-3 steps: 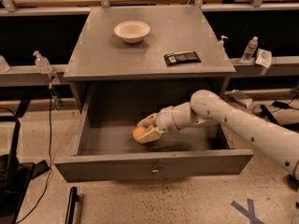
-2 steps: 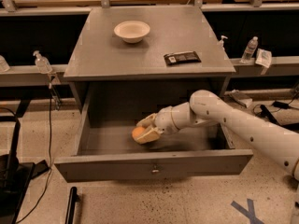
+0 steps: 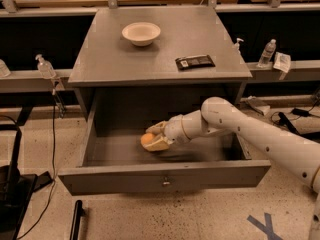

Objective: Place orange into top drawer

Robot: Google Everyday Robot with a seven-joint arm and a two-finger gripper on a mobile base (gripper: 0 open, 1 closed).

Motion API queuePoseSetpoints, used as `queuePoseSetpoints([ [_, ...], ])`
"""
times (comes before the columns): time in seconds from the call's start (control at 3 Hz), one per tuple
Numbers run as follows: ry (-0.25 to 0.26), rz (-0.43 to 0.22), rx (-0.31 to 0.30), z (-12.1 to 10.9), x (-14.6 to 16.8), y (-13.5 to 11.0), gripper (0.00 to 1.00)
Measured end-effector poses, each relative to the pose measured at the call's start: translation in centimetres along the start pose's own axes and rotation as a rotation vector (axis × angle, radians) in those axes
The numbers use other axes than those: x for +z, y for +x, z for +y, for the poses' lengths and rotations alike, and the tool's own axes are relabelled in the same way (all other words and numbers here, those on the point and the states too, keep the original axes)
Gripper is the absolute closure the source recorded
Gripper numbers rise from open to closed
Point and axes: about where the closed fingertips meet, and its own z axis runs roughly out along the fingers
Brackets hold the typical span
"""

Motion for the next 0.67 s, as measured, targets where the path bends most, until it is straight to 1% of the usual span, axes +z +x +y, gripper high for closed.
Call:
queuePoseSetpoints([
  [0.33,-0.004,0.000,0.000,0.10,0.19,-0.04,0.05],
  [0.67,-0.008,-0.003,-0.001,0.21,0.38,-0.08,0.00],
])
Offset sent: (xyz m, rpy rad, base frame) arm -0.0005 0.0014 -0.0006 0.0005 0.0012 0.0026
